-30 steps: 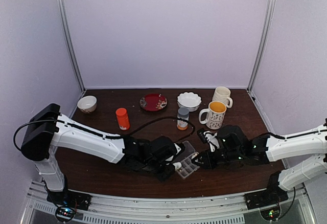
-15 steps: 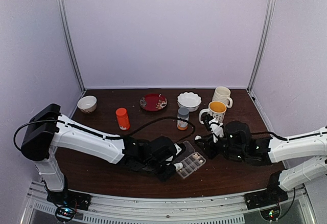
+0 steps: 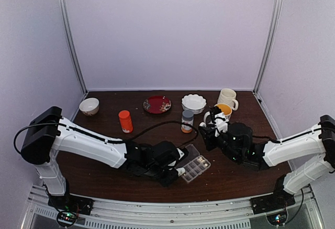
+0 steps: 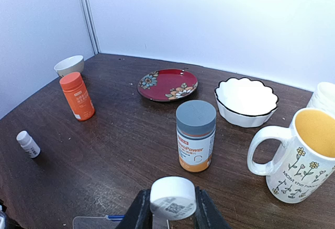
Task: Sort the pills into containers
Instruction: Pour the pill into the compartment of the pill container.
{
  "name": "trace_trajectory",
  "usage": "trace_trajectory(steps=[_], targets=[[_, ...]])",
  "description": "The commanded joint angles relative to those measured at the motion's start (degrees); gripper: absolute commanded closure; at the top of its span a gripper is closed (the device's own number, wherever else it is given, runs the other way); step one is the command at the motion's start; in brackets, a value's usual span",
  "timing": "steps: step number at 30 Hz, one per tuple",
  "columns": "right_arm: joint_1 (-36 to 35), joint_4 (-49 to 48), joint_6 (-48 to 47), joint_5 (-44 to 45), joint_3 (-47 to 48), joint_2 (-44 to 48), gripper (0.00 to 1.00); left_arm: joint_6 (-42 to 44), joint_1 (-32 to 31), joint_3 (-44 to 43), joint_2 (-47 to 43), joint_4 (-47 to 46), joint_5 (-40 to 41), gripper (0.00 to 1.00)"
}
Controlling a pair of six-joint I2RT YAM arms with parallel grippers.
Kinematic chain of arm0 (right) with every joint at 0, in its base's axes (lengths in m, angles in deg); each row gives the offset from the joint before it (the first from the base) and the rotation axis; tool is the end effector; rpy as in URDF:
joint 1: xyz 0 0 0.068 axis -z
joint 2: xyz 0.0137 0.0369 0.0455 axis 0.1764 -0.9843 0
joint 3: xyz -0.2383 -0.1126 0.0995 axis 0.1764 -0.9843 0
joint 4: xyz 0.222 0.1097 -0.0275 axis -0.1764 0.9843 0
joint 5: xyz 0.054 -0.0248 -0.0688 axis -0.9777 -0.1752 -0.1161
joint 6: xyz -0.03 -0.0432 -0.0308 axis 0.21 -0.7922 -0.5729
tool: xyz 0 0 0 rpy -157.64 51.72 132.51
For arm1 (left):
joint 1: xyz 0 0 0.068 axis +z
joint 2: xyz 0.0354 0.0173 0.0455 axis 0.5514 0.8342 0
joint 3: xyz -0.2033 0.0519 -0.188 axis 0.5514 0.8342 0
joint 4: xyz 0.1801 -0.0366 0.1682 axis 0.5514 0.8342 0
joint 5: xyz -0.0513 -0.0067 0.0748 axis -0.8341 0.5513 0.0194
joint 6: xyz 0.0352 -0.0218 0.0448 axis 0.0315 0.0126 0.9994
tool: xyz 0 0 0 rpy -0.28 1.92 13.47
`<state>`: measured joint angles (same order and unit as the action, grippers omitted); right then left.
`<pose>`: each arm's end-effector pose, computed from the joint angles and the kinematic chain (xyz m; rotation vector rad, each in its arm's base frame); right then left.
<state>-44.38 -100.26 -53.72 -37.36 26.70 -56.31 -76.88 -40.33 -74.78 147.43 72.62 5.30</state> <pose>0.1675 0.2116 0.2131 -0.4571 1.7575 0.5535 0.1066 -0.3473 0.1668 0.9401 2.4650 -0.5289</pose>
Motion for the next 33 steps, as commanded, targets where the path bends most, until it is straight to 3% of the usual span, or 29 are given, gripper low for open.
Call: trace_trajectory(steps=[1,15,20,33], targets=[[0.3,-3.0,-1.8,1.8,1.5,0.5,1.0,-0.3,0.3,-2.0,-1.7,2.4,0.6,1.0],[0.3,-0.3,-3.2,1.5,3.1,-0.2,1.0,-0.8,0.3,-4.4,-3.2,6.8,-0.7,1.0],[0.3,0.0,-3.2,1.3,3.5,-0.5,1.0,-2.0,0.3,-0.9,-4.4,2.8,-1.6,1.0],[0.3,2.3,-3.1,0.9,4.8,-1.2,1.0,-2.9,0.1,-2.8,-3.1,4.1,-2.5,1.0]])
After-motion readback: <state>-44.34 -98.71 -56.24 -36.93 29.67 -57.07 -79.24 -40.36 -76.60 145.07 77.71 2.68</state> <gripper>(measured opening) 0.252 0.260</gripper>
